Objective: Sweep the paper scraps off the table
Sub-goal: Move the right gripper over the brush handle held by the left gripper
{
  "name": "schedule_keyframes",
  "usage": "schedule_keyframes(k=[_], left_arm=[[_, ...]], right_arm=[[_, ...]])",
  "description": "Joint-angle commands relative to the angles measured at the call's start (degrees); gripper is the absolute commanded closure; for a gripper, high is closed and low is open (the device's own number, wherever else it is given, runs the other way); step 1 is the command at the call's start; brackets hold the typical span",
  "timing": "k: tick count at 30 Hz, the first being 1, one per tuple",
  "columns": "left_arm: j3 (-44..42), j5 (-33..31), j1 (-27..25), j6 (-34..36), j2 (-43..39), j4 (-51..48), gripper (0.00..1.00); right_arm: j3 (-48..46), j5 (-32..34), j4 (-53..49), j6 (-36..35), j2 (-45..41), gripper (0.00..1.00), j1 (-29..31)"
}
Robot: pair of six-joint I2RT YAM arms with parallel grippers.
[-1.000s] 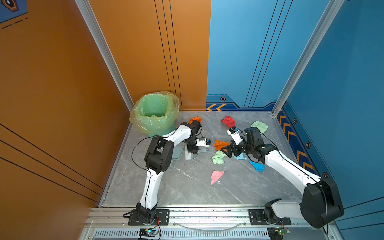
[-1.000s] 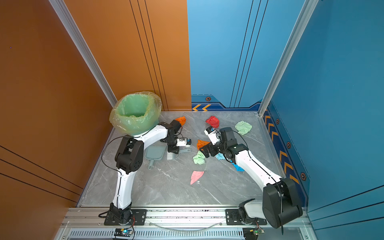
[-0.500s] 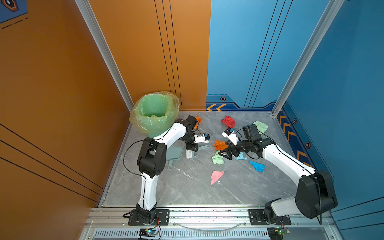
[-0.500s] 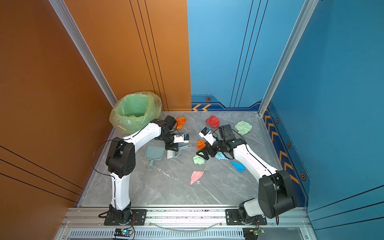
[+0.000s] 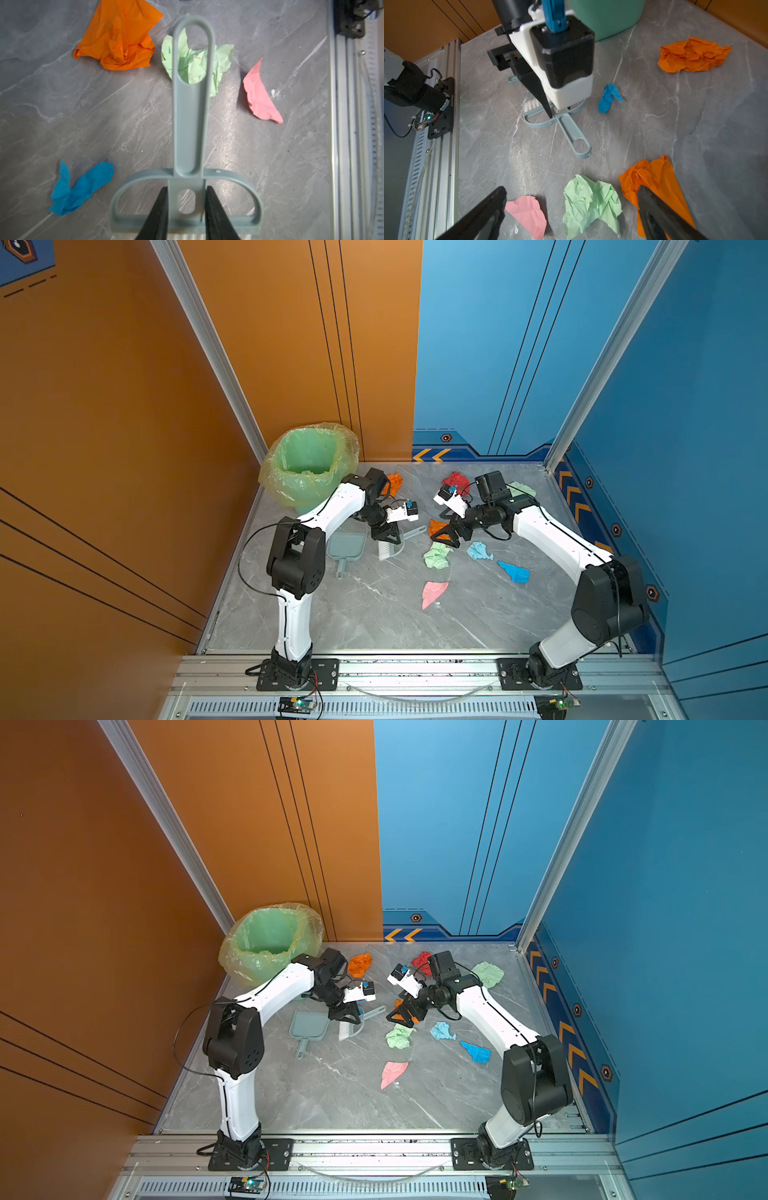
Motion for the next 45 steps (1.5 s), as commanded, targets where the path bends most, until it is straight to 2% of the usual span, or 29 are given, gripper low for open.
schedule_keyframes(k=[1,8,19,31,45], left_arm=[[1.6,7.3,0.3,0.8,-1.1,-3.1,0.97],[3.3,13.2,0.5,1.3,-0.4,-4.9,0.97],[3.6,17.0,0.7,2.1,-0.1,-6.7,0.96],[4.8,19.2,0.7,5.4,0.6,-9.2,0.97],[6.7,19.7,0.5,5.6,2.0,-11.4,0.97]], right_arm=[[2.5,-3.2,-3.6,-2.1,1.3,0.01,0.7],[3.3,-5.7,-2.9,-2.0,2.6,0.02,2.3],[4.3,-9.6,-2.8,-2.0,3.9,0.03,3.8],[6.1,-12.0,-4.1,-2.3,5.9,0.07,5.1],[6.9,-11.4,-4.5,-2.5,6.7,0.13,6.8]])
